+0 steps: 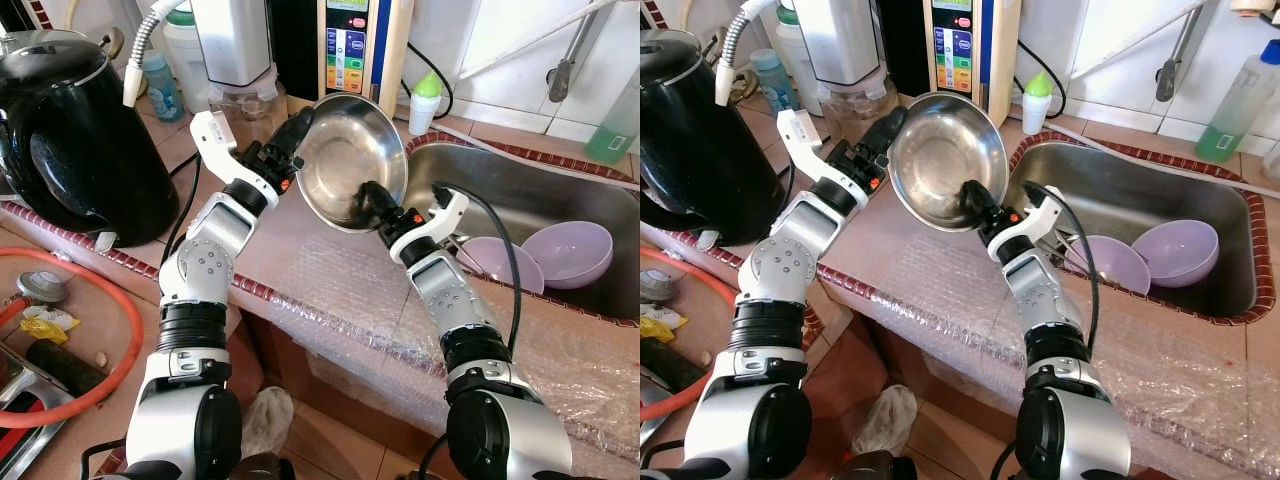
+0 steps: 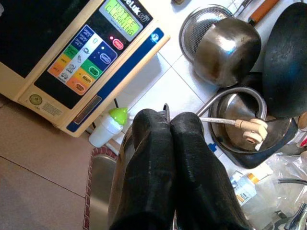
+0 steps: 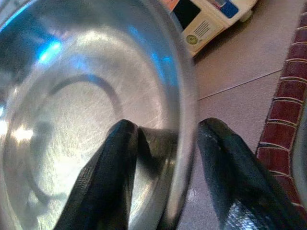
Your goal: Kitchen organization
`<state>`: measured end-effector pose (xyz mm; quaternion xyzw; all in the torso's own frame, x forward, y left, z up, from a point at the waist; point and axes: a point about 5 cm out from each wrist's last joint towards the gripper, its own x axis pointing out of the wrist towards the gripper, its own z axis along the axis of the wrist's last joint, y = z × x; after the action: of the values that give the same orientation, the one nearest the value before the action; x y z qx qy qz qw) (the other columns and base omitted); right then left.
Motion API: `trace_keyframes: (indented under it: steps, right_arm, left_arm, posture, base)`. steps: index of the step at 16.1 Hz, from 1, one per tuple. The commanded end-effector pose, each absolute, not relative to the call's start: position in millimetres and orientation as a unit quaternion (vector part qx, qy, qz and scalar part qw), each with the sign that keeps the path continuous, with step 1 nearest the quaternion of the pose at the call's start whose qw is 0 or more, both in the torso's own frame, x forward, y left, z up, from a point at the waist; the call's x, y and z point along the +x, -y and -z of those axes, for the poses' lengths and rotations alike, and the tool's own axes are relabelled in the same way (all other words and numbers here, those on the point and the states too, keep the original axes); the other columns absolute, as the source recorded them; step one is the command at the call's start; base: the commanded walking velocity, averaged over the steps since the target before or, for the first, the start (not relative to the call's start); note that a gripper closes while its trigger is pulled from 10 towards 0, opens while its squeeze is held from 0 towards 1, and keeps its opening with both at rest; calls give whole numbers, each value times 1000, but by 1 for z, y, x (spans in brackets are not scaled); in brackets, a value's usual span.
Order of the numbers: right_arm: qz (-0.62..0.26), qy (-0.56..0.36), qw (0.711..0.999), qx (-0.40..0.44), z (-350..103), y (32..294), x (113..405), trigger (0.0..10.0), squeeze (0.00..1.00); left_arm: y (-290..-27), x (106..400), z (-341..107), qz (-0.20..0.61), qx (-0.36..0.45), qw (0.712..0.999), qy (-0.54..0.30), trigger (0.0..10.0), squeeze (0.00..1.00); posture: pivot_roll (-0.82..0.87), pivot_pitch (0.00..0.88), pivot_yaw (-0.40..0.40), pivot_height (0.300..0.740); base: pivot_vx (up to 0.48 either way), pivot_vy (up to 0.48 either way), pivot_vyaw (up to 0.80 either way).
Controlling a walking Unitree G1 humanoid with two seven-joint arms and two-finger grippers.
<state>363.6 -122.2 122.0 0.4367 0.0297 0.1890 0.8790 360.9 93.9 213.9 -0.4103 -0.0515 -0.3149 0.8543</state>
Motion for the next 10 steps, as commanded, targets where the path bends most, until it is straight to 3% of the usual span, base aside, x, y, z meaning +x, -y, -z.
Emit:
trace_keyframes:
  steps: [1, 10]
  right_arm:
    - [-188, -31, 872, 451, -126, 121, 366, 0, 0]
    - [-159, -45, 873, 459, -122, 129, 368, 0, 0]
  left_arm:
    - [-94, 360, -219, 321, -403, 855, 58, 0, 0]
    - [-93, 361, -217, 322, -397, 858, 54, 0, 0]
  posture:
    - [-22, 0, 67, 740]
    - [-29, 0, 71, 740]
  base:
    - [0, 0, 0]
    - [0, 0, 0]
